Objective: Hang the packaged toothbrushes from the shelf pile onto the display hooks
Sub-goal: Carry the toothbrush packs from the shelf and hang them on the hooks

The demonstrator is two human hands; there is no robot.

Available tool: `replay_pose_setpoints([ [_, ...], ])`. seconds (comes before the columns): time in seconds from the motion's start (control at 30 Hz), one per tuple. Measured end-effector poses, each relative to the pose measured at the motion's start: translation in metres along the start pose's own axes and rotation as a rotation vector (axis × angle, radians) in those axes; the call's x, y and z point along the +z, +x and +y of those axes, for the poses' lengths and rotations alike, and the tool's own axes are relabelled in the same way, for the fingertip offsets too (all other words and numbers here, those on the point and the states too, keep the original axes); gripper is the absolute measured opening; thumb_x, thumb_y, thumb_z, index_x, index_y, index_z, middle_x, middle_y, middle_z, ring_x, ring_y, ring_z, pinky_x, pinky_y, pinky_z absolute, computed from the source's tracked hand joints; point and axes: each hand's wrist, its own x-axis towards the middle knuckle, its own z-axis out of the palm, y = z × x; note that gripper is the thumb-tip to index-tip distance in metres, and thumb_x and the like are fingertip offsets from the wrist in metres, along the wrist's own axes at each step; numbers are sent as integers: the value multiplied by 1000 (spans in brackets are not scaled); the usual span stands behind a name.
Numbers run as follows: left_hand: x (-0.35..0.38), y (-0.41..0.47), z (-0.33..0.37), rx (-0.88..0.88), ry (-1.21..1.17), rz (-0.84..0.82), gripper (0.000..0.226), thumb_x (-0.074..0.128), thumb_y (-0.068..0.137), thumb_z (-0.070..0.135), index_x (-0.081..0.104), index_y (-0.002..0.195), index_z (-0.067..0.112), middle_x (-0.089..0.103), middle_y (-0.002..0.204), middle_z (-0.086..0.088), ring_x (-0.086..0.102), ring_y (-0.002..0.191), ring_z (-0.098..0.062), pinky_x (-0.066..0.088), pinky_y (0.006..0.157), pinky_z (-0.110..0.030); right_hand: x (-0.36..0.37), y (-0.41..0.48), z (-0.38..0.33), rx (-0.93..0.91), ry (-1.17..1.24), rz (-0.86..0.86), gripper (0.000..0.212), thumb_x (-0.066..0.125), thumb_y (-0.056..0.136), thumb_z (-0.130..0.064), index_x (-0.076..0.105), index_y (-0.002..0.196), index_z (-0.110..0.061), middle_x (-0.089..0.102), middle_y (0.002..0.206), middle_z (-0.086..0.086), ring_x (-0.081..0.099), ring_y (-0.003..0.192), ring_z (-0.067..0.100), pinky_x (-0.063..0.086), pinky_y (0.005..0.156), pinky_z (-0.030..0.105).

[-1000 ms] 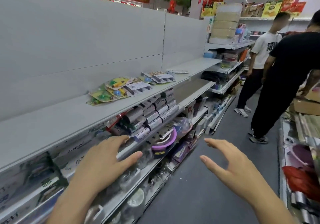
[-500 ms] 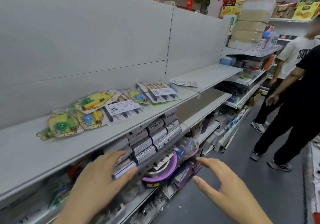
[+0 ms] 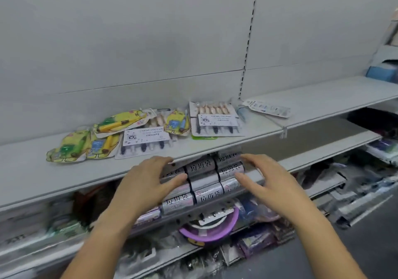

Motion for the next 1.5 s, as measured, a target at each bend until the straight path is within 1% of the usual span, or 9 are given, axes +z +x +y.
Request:
replay_pose_setpoints([
  [0.3,6,75,10,-104,-93,107,75,45,86,78,51,146,32,54,148,9,54,128,-14,47,101,-38,-2,92,30,-63,-47,-45,66,46,92,-70,41,149,-37,46,148,-18,42,135,3,38,110,30],
  [0.47,14,129,13,-101,-169,157,77,41,87,78,57,142,27,61,135,6,59,110,-13,49,87,-37,-16,131,47,-38,-87,-41,63,46,93,-70,44,146,-38,50,142,-18,46,130,2,42,107,31],
  [0.7,22,177,20,-149,-127,128,70,45,92,72,55,144,26,60,140,1,58,122,-22,46,85,-37,-24,165,70,22,-63,5,62,47,94,-67,49,144,-32,55,137,-13,50,127,6,46,104,37],
  [0.87,19,189,28,-205,-125,155,57,51,94,64,66,121,16,66,119,-5,61,103,-24,50,80,-39,-30,191,84,33,-76,42,58,48,94,-64,52,141,-30,59,131,-10,53,123,9,48,100,38],
  [0.97,17,190,39,-224,-161,195,55,56,94,60,63,133,21,65,126,-3,61,111,-24,48,83,-36,-36,205,95,40,-63,45,58,46,94,-66,53,139,-30,61,129,-10,55,120,10,49,98,41],
  [1.03,16,193,52,-269,-134,158,60,52,94,66,60,137,24,67,124,0,62,111,-23,49,83,-34,-42,217,102,57,-60,48,56,47,95,-63,54,139,-28,61,128,-8,57,117,11,50,97,41],
  [1.17,19,215,72,-396,96,26,77,39,81,89,64,114,23,69,97,3,63,90,-20,46,69,-30,-50,252,110,126,-108,11,55,49,99,-54,56,139,-17,65,126,0,60,115,20,50,91,36],
  [1.37,26,238,92,-449,225,0,79,60,67,90,52,102,21,54,82,6,58,81,-19,43,66,-29,-44,289,114,182,-179,-80,49,55,95,-56,63,114,-13,67,114,5,62,99,26,48,75,33],
  [1.5,27,242,92,-492,193,-27,73,68,62,87,53,89,21,62,78,5,63,75,-15,46,63,-27,-33,298,116,226,-175,-130,42,57,93,-56,54,86,-15,60,92,3,58,84,24,42,64,30],
])
